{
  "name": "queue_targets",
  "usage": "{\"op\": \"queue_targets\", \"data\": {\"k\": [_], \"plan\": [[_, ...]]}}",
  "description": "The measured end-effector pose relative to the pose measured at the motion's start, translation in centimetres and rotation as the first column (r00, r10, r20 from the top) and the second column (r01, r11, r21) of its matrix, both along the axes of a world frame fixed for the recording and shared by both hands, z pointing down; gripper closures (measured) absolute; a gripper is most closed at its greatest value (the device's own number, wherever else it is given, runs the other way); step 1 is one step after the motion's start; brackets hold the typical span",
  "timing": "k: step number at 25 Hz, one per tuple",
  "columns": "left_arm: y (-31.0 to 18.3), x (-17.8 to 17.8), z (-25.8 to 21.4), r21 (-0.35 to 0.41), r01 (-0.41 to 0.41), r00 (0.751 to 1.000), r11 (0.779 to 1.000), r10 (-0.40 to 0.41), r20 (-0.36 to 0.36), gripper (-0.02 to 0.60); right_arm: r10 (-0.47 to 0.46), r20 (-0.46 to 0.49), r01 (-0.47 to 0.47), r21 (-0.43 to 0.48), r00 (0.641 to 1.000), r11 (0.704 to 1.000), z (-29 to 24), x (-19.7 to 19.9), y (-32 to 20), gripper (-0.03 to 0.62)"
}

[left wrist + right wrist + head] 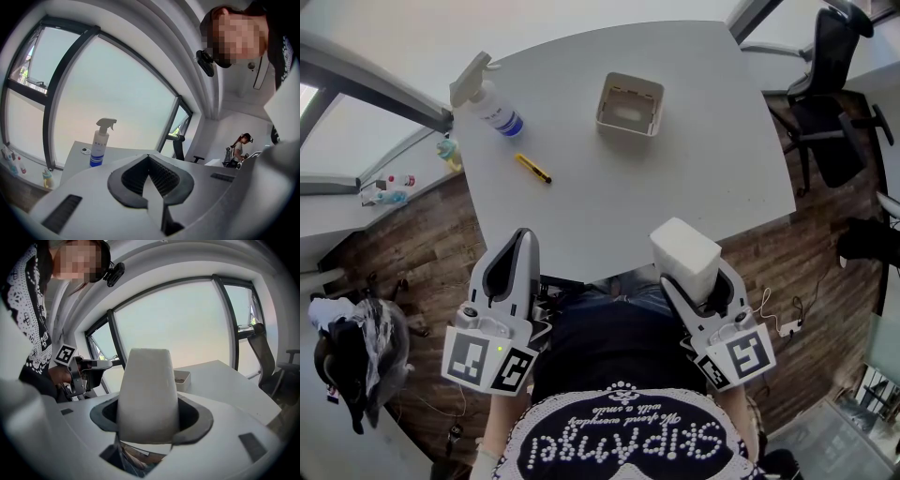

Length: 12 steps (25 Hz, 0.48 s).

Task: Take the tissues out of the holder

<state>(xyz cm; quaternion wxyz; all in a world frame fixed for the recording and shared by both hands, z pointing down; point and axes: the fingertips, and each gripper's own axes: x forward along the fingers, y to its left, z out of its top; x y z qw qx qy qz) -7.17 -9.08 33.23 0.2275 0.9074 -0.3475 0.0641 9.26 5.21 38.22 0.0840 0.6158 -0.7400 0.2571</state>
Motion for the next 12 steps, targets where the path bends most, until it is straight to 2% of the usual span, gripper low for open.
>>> {"op": "queue_targets", "data": {"k": [12], "plan": [[-0.01, -0.70, 0.21, 0.000, 0.024, 1.000, 1.000, -0.024, -0.002, 0.580, -0.024, 0.005, 0.024, -0.009, 1.000, 1.000, 0.54, -0.71, -0.17, 0.315]]}}
